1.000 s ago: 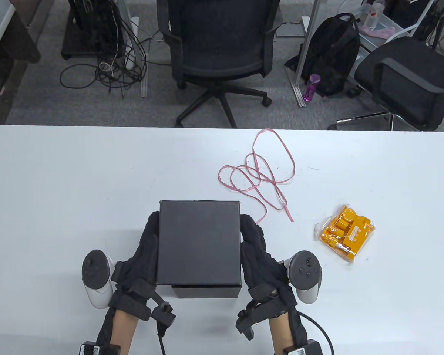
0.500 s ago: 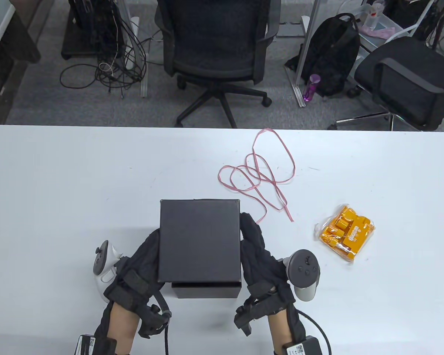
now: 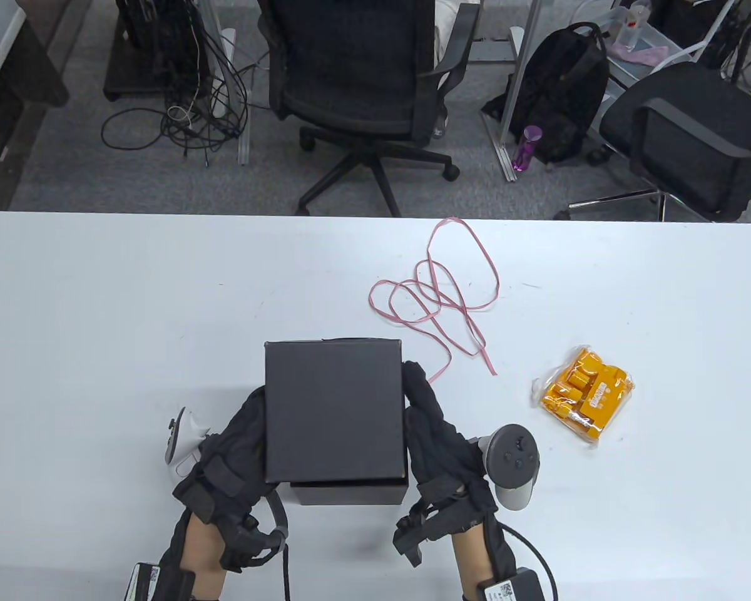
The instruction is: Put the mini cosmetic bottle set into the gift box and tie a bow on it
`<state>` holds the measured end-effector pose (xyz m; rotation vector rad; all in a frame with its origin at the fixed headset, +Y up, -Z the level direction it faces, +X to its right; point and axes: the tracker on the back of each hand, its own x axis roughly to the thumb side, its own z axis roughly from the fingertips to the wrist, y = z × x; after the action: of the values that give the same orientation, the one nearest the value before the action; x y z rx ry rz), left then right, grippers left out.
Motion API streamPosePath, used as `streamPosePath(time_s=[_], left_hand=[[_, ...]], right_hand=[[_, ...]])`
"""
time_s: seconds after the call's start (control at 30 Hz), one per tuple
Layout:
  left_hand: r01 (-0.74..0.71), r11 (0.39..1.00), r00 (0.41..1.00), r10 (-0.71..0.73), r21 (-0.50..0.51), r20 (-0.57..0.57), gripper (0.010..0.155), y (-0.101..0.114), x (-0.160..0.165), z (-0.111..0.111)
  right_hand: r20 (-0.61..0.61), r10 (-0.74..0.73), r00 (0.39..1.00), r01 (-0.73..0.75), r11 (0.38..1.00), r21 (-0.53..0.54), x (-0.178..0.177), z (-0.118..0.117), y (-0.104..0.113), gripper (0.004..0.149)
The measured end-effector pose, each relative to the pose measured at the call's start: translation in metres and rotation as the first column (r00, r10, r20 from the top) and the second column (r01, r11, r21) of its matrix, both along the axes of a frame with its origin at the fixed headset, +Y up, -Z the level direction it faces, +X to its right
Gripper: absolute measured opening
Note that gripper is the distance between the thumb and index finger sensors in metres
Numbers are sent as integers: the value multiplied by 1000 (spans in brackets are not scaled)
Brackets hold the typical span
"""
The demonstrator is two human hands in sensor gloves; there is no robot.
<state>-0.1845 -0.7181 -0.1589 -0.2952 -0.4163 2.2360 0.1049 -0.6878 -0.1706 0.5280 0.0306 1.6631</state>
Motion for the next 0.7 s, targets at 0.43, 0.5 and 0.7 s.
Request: streamPosePath(time_s=[0.43,0.5,0.7], left_hand=[[309,920,901,-202,242,-384,50,51,-44,14],[397,886,857,-263,240,-444,53,55,-50,16],[697,715,578,-524,44,-626,62,55,-66,19]], right_hand=[[158,53,986,-58,998,25,26,-7,-3,59],[175,56,983,-60,998,20,30,-8,-4,59],[211,62,975,-64,998,0,38,-11,-9,59]])
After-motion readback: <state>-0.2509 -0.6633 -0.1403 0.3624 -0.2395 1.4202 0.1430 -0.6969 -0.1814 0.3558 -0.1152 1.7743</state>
